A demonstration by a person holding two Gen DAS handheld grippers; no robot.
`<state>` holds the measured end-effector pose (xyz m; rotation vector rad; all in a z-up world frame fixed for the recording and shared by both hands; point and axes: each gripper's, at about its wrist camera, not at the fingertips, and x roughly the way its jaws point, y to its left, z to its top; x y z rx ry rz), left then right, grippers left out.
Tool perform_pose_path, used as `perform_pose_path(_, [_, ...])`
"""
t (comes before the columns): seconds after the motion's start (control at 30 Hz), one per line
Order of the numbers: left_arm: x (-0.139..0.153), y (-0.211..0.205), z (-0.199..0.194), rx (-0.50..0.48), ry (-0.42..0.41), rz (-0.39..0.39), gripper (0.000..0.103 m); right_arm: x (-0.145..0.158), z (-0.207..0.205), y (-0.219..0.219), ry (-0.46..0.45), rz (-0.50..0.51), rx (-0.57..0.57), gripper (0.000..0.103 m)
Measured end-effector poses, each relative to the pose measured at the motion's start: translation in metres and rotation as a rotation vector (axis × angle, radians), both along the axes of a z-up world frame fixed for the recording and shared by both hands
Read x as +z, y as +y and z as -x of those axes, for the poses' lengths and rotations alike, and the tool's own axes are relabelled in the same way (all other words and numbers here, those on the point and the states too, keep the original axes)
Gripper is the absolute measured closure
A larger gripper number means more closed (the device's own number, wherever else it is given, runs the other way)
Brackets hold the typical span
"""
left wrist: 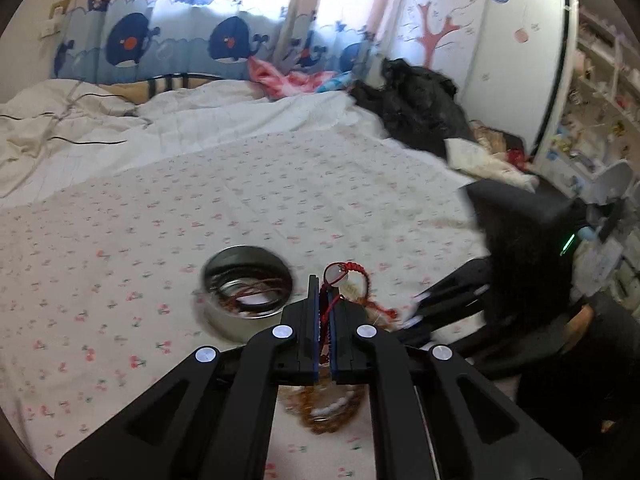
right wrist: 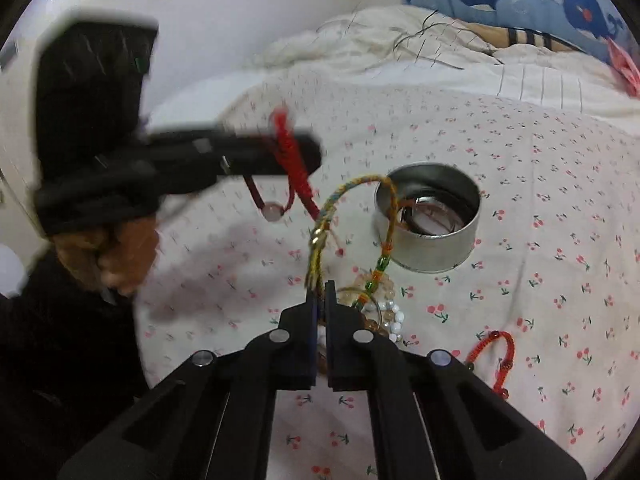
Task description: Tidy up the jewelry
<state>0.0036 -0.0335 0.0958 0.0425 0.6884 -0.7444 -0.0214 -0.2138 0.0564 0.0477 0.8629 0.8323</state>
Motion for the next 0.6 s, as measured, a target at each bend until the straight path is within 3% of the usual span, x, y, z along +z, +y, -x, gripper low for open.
perform_pose_path(0.23, [-0.031, 0.004, -0.013, 0.082, 0.086, -0.155, 0.1, 0.034, 0.004, -0.083, -0.025, -0.374, -0.115, 0.099])
perform_pose_path(0.37, [-0.04, 0.008, -0.014, 0.079, 0.12, -0.181, 0.1, 0.039, 0.006, -0.108, -0.019, -0.486, -0.155, 0.099])
perform_pose_path(0.6, [-0.056, -0.002, -0.009, -0.004, 0.204, -0.241, 0.1, 0.032, -0.025, -0.045, -0.004, -0.208, -0.138, 0.099])
